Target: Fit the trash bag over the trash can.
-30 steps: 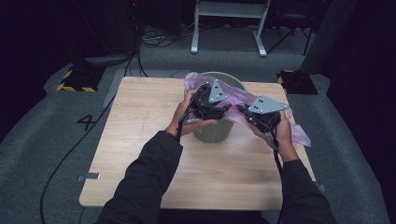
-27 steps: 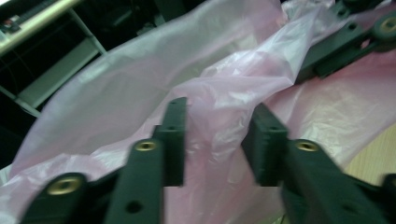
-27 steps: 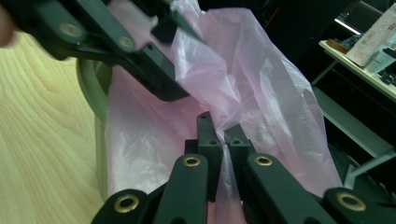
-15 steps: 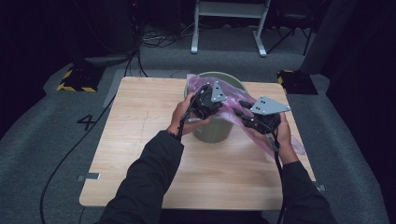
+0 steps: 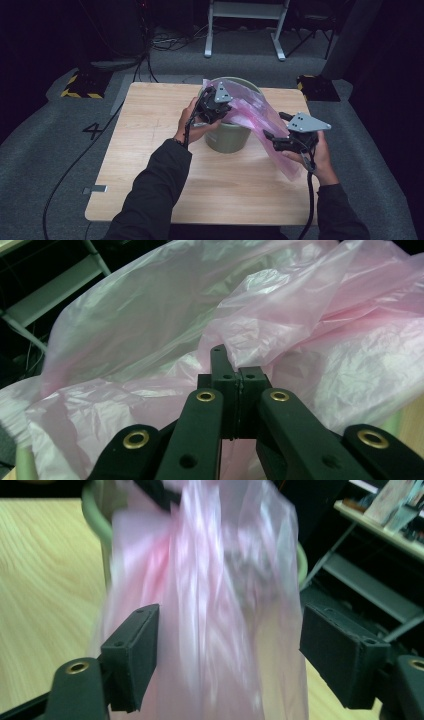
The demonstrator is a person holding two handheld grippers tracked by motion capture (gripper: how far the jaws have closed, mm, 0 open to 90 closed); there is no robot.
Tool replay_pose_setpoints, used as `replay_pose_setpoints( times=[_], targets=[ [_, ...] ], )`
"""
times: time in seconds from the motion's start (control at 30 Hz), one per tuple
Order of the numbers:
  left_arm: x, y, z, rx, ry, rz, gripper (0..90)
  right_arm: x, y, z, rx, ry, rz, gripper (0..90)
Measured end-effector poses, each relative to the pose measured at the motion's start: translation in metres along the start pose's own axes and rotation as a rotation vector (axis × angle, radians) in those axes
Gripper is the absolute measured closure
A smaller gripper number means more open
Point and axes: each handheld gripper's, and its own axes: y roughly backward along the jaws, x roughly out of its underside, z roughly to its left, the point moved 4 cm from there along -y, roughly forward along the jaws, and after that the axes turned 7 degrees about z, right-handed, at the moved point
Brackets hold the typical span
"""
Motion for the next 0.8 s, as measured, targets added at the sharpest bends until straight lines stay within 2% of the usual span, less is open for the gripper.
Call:
replay_pose_setpoints(
  times=[0.13,0.17,0.23,0.27,0.33,0.4,0.47,0.53,0.6,0.8],
  targets=[
    [0.002,-0.002,0.004,-0.004,0.013,0.006,89.5,0.012,-0.004,0.001,-0.027,-0.006,0.044,27.9],
    [0.002,-0.002,0.005,-0.007,0.019,0.005,89.5,0.013,-0.005,0.001,-0.035,-0.003,0.050,34.5],
    [0.003,-0.003,0.006,-0.002,0.022,0.004,89.5,0.014,-0.007,0.003,-0.051,0.015,0.060,39.2],
    [0.003,-0.003,0.006,-0.001,0.026,0.008,89.5,0.014,-0.008,0.003,-0.056,0.021,0.063,49.9],
    [0.004,-0.003,0.007,0.002,0.028,0.007,89.5,0.014,-0.012,0.005,-0.064,0.055,0.075,60.2],
    [0.005,-0.003,0.008,0.000,0.035,0.006,89.4,0.014,-0.014,0.006,-0.067,0.063,0.078,75.6],
    [0.006,-0.003,0.009,0.000,0.041,0.004,89.3,0.013,-0.016,0.006,-0.066,0.069,0.065,86.1],
    [0.007,-0.002,0.010,0.003,0.044,0.004,89.3,0.012,-0.016,0.006,-0.053,0.074,0.053,89.9],
    [0.009,-0.003,0.011,0.006,0.043,0.010,89.1,0.009,-0.014,0.006,-0.033,0.079,0.035,90.0],
    [0.010,-0.004,0.014,0.025,0.069,-0.005,86.0,-0.008,-0.004,-0.004,0.092,0.069,-0.022,90.0]
  ],
)
